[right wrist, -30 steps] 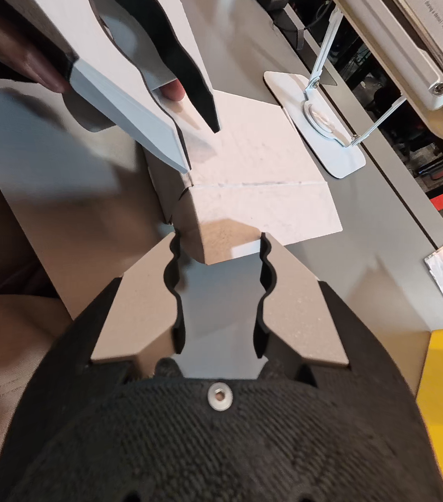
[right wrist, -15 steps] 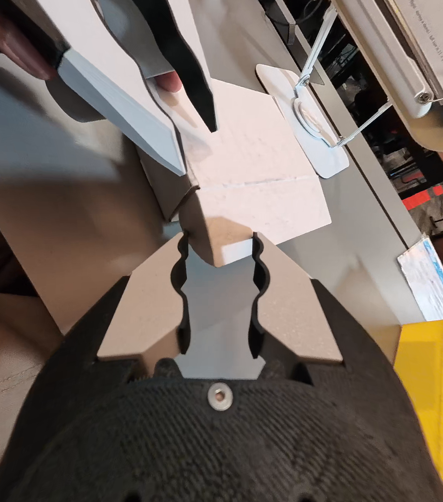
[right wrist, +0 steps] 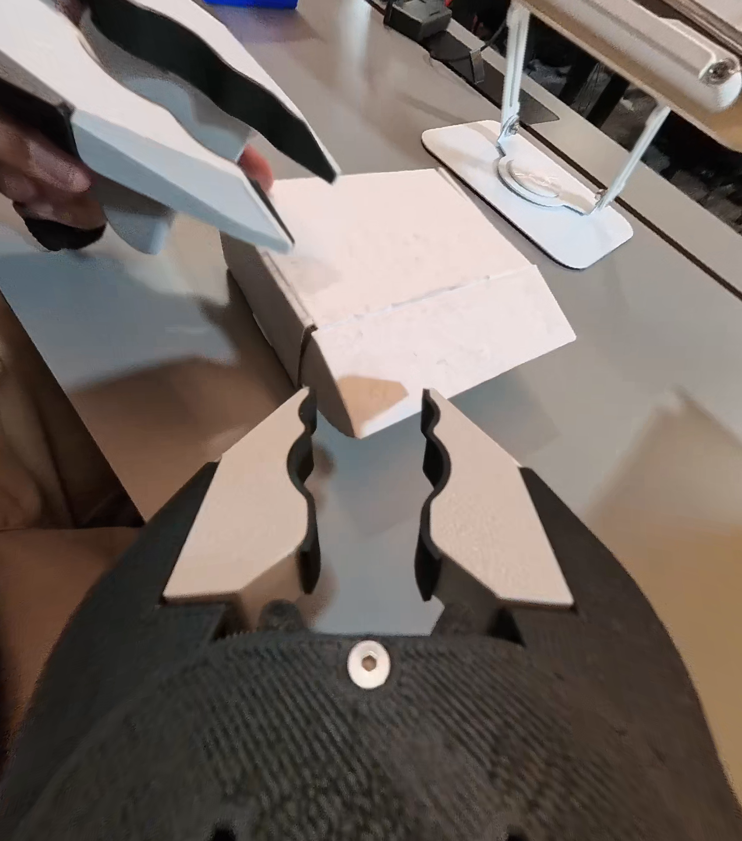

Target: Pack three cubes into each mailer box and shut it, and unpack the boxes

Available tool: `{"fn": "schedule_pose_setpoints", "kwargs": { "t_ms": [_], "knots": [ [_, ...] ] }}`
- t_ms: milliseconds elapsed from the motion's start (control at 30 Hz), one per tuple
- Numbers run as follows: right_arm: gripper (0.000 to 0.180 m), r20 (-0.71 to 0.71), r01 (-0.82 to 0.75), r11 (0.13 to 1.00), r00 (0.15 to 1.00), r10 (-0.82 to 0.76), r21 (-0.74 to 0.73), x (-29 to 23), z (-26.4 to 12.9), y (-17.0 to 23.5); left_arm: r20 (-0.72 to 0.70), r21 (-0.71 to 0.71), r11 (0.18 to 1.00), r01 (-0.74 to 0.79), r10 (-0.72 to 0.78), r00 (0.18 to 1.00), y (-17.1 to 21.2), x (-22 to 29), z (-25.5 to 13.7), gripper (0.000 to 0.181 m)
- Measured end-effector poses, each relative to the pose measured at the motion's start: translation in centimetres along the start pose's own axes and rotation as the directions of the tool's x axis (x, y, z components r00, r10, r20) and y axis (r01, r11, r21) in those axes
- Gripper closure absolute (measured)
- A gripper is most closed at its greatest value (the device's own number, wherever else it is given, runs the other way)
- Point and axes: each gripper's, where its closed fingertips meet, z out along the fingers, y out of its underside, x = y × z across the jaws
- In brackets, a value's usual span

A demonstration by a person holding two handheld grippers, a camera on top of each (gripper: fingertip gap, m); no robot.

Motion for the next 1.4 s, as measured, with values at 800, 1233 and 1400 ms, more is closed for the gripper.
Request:
{"fn": "schedule_pose_setpoints", "kwargs": {
  "t_ms": [800, 1233, 1400],
  "knots": [
    [0.127, 0.328, -0.557, 0.83, 0.779, 0.535, -0.032, -2.1, -0.1, -1.1, 0.227, -0.062, 0.981, 0.182, -0.164, 0.96, 2.0, -6.6, -2.2, 0.125],
    [0.141, 0.279, -0.397, 0.883, 0.903, 0.327, 0.25, -0.6, -2.5, -5.2, 0.285, -0.078, 0.985, 0.157, -0.129, 0.95, 2.4, -7.9, -3.7, 0.125],
    [0.116, 0.241, -0.615, 0.723, 0.788, 0.566, 0.315, 7.9, -2.1, -3.1, 0.261, -0.109, 0.976, 0.189, -0.156, 0.953, 3.1, -6.7, -3.1, 0.121]
  ]
}}
